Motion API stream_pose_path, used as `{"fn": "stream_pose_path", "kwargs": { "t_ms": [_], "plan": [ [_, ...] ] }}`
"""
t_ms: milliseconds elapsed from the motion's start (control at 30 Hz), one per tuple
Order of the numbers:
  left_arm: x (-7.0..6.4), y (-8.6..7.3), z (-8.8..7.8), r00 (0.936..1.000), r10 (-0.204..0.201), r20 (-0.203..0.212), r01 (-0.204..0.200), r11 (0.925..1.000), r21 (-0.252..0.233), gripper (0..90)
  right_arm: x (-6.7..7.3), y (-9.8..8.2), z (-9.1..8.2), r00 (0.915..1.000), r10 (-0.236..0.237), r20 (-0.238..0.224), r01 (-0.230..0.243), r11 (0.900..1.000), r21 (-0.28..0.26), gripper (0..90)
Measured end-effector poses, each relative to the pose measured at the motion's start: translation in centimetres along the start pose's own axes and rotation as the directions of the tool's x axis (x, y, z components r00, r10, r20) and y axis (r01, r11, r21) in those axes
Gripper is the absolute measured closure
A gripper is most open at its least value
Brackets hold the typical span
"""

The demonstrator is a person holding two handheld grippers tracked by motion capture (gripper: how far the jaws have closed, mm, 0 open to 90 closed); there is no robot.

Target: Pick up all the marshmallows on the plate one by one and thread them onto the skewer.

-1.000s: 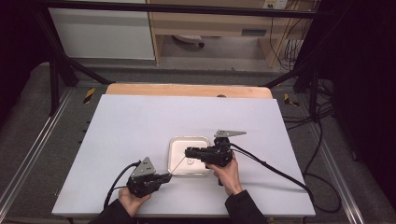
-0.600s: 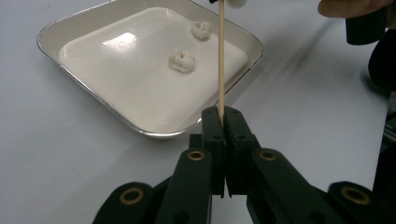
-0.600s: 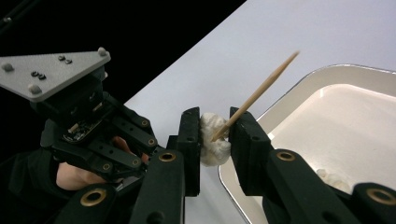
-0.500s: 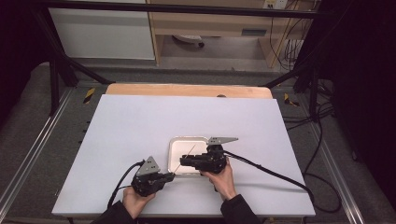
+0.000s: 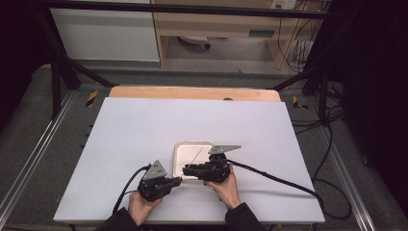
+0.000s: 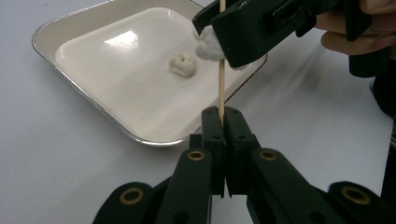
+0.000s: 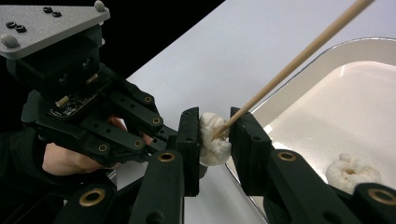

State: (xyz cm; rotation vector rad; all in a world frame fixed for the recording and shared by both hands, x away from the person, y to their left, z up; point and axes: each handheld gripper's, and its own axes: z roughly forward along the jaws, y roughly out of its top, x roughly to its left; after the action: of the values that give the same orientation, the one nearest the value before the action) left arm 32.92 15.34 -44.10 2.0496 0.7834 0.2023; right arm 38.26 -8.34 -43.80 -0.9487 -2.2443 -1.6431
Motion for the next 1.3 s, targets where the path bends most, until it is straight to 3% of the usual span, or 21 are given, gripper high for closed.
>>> {"fn": "stream_pose_path", "kwargs": {
  "t_ms": [133,200,433,467,500,533,567,733,867,1067,1300],
  "plan": [
    [0.0,0.0,0.0,1.0,-0.002,0.002,0.002,1.0,-0.006,88.3,0.1,0.0,0.0,0.9999,-0.01,0.005,0.01,1.0,0.008,73.2],
    [0.1,0.0,-0.2,1.0,-0.005,0.001,0.005,0.9999,-0.012,88.3,0.3,0.2,-0.2,0.9988,-0.043,0.025,0.042,0.999,0.003,64.4],
    [0.5,-0.2,-0.6,1.0,0.0,-0.004,0.0,0.9997,-0.025,88.3,0.6,0.9,-1.2,0.9907,-0.108,0.083,0.107,0.994,0.01,47.8],
    [0.6,-0.2,-0.7,1.0,0.0,-0.004,0.0,0.9997,-0.024,88.3,0.6,1.1,-1.5,0.9853,-0.131,0.109,0.13,0.991,0.019,43.1],
    [0.5,-0.2,-0.9,0.9999,-0.012,-0.008,0.012,0.9998,-0.013,88.3,0.6,1.1,-1.5,0.9853,-0.131,0.109,0.13,0.991,0.019,43.1],
    [0.5,-0.3,-0.9,0.9998,-0.015,-0.01,0.015,0.9998,-0.016,88.3,0.7,1.3,-1.9,0.9777,-0.161,0.135,0.158,0.987,0.034,38.2],
    [0.6,-0.3,-1.0,0.9998,-0.015,-0.01,0.015,0.9998,-0.016,88.3,0.7,1.3,-1.9,0.9777,-0.161,0.135,0.158,0.987,0.034,38.2],
    [0.8,-0.4,-1.4,0.9998,-0.013,-0.013,0.013,0.9997,-0.019,88.3,0.7,1.7,-2.8,0.9593,-0.218,0.18,0.208,0.975,0.072,22.8],
    [0.9,-0.5,-1.7,0.9998,-0.015,-0.014,0.015,0.9996,-0.024,88.2,0.4,1.7,-3.1,0.9516,-0.227,0.208,0.212,0.973,0.09,16.8],
    [1.1,-0.6,-2.0,0.9998,-0.016,-0.011,0.016,0.9996,-0.025,88.2,-0.4,1.8,-3.1,0.9229,-0.264,0.28,0.225,0.96,0.165,9.1],
    [1.2,-0.6,-2.0,0.9999,-0.01,-0.01,0.01,0.9997,-0.021,88.3,-1.4,1.9,-2.5,0.9193,-0.251,0.303,0.205,0.963,0.177,8.8]
  ]
}}
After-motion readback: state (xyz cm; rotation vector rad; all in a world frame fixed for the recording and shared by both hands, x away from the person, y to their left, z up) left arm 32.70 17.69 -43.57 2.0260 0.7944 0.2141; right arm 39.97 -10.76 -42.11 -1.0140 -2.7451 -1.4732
